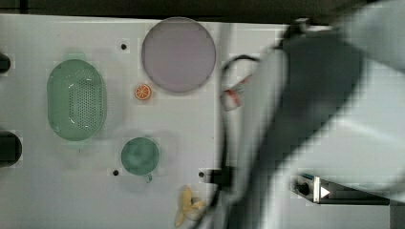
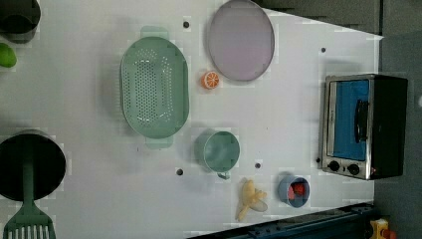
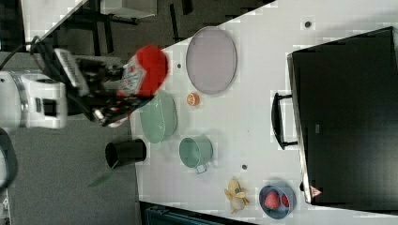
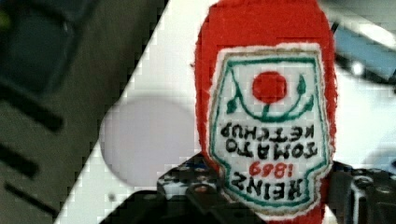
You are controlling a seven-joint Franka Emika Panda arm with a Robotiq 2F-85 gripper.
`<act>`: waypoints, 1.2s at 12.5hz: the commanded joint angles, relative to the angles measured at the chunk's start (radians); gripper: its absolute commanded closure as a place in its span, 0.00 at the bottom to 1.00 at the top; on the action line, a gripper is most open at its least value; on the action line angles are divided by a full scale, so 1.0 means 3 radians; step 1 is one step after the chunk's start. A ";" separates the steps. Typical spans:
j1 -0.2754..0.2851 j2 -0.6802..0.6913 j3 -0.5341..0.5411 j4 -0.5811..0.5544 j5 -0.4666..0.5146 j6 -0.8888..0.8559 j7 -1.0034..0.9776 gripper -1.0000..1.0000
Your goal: Pick Ketchup from oven and place it on table.
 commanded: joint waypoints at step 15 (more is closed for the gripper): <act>0.0383 0.0574 0.0487 -0.2634 -0.0433 0.2487 0.0120 0.37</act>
